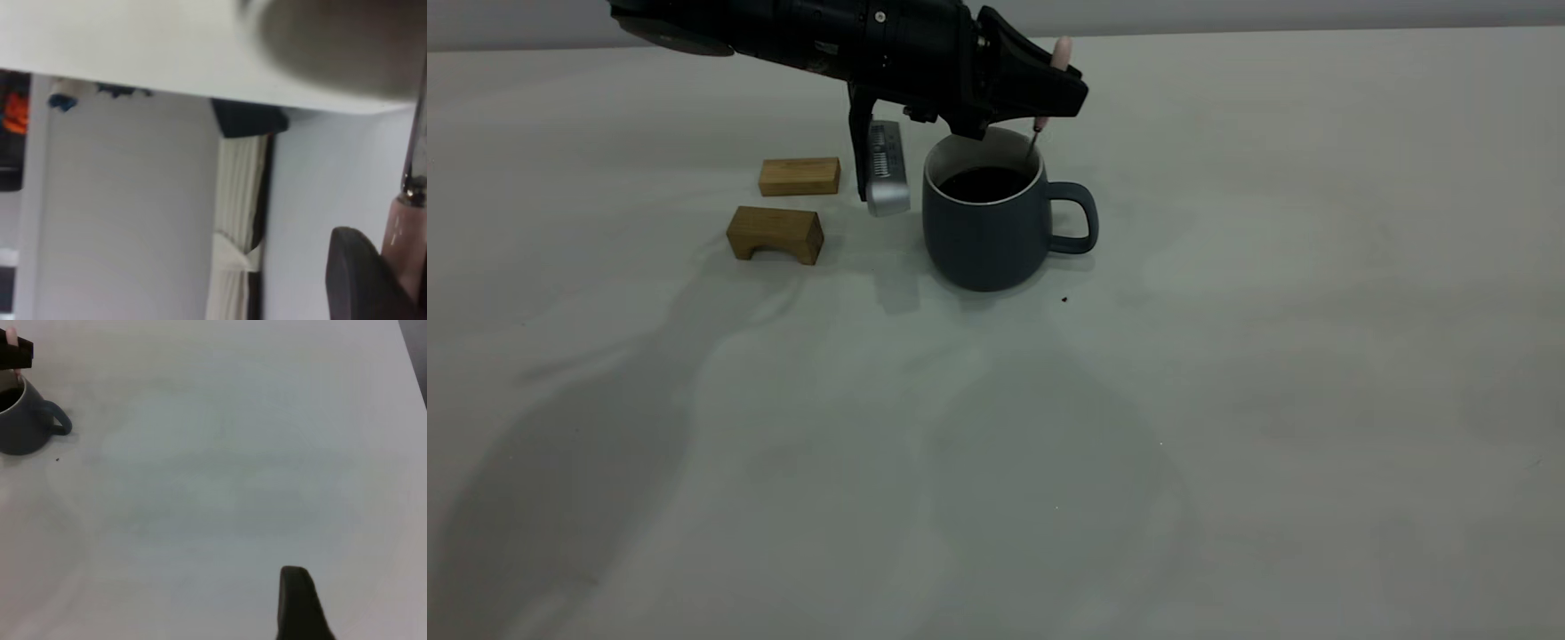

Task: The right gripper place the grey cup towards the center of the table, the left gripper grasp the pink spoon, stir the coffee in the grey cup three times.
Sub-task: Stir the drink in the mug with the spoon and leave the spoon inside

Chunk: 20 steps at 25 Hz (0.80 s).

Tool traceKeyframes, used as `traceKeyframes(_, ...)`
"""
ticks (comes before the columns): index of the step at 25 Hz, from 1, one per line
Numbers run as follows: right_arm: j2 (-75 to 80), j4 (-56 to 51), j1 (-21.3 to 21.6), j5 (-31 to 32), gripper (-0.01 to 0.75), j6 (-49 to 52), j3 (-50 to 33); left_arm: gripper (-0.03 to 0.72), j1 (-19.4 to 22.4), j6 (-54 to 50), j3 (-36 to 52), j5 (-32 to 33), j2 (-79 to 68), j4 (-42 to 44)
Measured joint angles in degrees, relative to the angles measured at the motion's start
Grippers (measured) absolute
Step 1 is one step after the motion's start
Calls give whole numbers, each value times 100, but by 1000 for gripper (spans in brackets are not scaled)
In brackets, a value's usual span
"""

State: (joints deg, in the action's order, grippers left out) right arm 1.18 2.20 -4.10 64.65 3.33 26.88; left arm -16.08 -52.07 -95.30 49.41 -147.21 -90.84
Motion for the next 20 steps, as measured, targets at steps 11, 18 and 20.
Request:
traceKeyframes(11, 0, 0, 0, 0, 493, 0, 0, 132, 276, -329, -4, 532, 0, 1009)
traceKeyframes(18, 0, 0, 0, 0, 493, 0, 0, 132, 502, -396, -12, 128, 0, 971)
traceKeyframes(20, 0, 0, 0, 0, 493, 0, 0, 132, 497, -423, -18, 40, 0, 930)
